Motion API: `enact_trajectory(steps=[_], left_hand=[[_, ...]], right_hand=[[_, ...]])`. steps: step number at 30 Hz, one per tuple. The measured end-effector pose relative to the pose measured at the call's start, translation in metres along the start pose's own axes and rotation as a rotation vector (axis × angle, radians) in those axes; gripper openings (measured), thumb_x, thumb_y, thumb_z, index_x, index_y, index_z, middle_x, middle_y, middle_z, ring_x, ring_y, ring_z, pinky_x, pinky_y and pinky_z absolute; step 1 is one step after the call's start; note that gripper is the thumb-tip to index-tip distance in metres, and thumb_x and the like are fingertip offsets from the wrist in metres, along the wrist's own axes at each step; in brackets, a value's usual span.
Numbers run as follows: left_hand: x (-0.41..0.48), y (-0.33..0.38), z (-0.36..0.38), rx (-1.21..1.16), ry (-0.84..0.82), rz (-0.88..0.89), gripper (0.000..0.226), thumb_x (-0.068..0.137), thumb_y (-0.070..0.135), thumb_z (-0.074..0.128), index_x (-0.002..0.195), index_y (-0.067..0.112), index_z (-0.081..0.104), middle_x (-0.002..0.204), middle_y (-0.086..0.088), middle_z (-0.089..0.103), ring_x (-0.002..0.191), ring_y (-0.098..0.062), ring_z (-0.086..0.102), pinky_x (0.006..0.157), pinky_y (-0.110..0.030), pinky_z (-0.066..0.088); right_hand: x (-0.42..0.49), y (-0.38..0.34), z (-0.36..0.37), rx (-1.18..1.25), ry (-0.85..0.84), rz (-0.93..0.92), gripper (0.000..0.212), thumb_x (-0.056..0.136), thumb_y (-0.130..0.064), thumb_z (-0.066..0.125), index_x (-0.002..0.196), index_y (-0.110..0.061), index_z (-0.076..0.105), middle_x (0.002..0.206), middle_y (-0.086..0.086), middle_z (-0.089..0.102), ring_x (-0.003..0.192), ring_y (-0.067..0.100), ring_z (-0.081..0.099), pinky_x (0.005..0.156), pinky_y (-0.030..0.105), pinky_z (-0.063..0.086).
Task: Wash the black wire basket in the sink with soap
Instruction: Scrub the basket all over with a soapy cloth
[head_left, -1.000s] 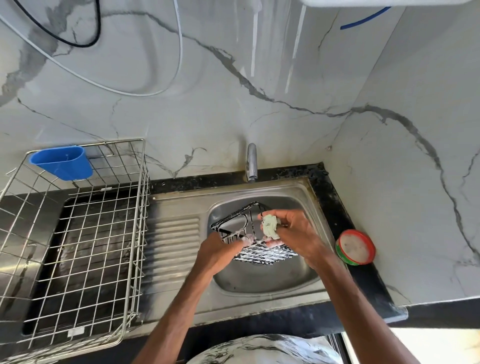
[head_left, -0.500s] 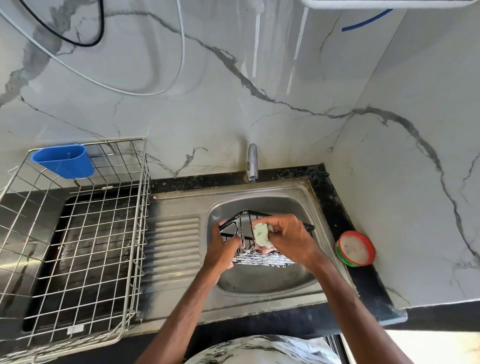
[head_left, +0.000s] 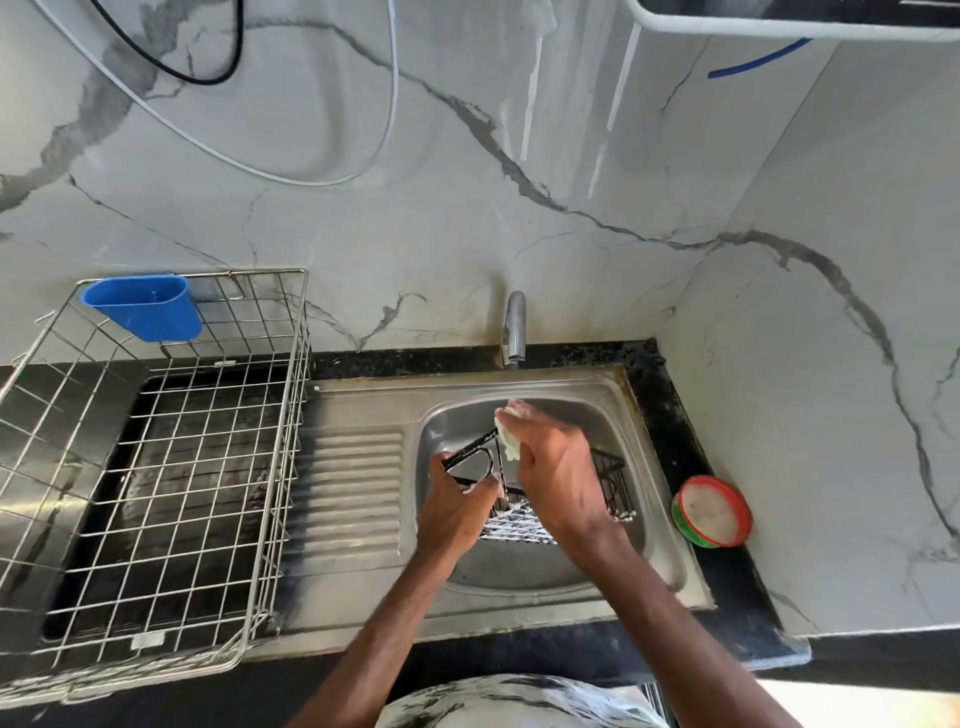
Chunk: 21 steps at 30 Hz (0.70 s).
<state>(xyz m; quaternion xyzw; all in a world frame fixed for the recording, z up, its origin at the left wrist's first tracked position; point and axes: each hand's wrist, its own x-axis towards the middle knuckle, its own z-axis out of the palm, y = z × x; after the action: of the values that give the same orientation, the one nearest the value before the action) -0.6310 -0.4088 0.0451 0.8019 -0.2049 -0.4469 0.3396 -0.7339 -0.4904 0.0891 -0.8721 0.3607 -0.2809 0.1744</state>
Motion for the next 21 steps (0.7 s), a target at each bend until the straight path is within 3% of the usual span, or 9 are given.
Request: enact_trajectory(steps=[3, 6, 9, 14, 17, 21], left_hand=[[0.003, 0.000, -0.001, 0.013, 0.033, -0.053, 0.082, 0.069, 0.073, 0.053, 0.135, 0.035, 0.024, 0.124, -0.008, 0.067, 0.111, -0.039, 0.063, 0.103, -0.052, 0.049], [0.002, 0.000, -0.001, 0.031, 0.058, -0.048, 0.076, 0.082, 0.069, 0.058, 0.138, 0.030, 0.023, 0.131, -0.013, 0.063, 0.115, -0.041, 0.060, 0.100, -0.048, 0.049], [0.001, 0.001, -0.001, 0.057, 0.080, -0.031, 0.075, 0.082, 0.070, 0.058, 0.135, 0.030, 0.023, 0.129, -0.011, 0.063, 0.114, -0.041, 0.060, 0.095, -0.045, 0.048], [0.006, -0.004, -0.004, 0.028, 0.083, -0.027, 0.090, 0.056, 0.079, 0.051, 0.129, 0.032, 0.026, 0.112, -0.010, 0.068, 0.098, -0.038, 0.067, 0.089, -0.055, 0.058], [0.014, -0.006, -0.005, 0.009, 0.082, -0.032, 0.088, 0.055, 0.080, 0.054, 0.124, 0.034, 0.026, 0.110, -0.012, 0.068, 0.098, -0.037, 0.067, 0.086, -0.057, 0.060], [0.014, 0.004, -0.010, -0.053, 0.077, -0.059, 0.078, 0.061, 0.074, 0.058, 0.120, 0.033, 0.027, 0.114, -0.007, 0.062, 0.105, -0.036, 0.061, 0.089, -0.058, 0.058]], right_hand=[[-0.007, -0.005, 0.013, -0.051, -0.118, -0.071, 0.043, 0.093, 0.011, 0.047, 0.133, -0.002, 0.060, 0.141, 0.026, 0.055, 0.134, 0.032, 0.054, 0.102, 0.034, 0.054], [-0.006, -0.004, 0.018, -0.047, -0.114, -0.083, 0.039, 0.095, 0.007, 0.055, 0.129, -0.008, 0.063, 0.141, 0.019, 0.057, 0.133, 0.029, 0.055, 0.092, 0.040, 0.060], [0.000, -0.005, 0.018, -0.079, -0.106, -0.097, 0.034, 0.084, 0.007, 0.070, 0.111, -0.012, 0.075, 0.128, 0.013, 0.068, 0.115, 0.026, 0.068, 0.079, 0.038, 0.064], [0.023, 0.007, 0.004, 0.164, -0.067, -0.014, 0.033, 0.092, 0.009, 0.056, 0.113, -0.009, 0.076, 0.112, 0.010, 0.076, 0.088, 0.017, 0.076, 0.071, 0.026, 0.063], [0.027, 0.018, 0.002, 0.226, -0.026, 0.088, 0.034, 0.090, 0.012, 0.060, 0.115, -0.007, 0.074, 0.115, 0.009, 0.074, 0.095, 0.018, 0.076, 0.077, 0.015, 0.059], [0.004, 0.014, 0.007, 0.141, 0.024, 0.019, 0.047, 0.088, 0.018, 0.051, 0.119, -0.009, 0.074, 0.126, 0.011, 0.068, 0.117, 0.016, 0.067, 0.092, 0.020, 0.056]])
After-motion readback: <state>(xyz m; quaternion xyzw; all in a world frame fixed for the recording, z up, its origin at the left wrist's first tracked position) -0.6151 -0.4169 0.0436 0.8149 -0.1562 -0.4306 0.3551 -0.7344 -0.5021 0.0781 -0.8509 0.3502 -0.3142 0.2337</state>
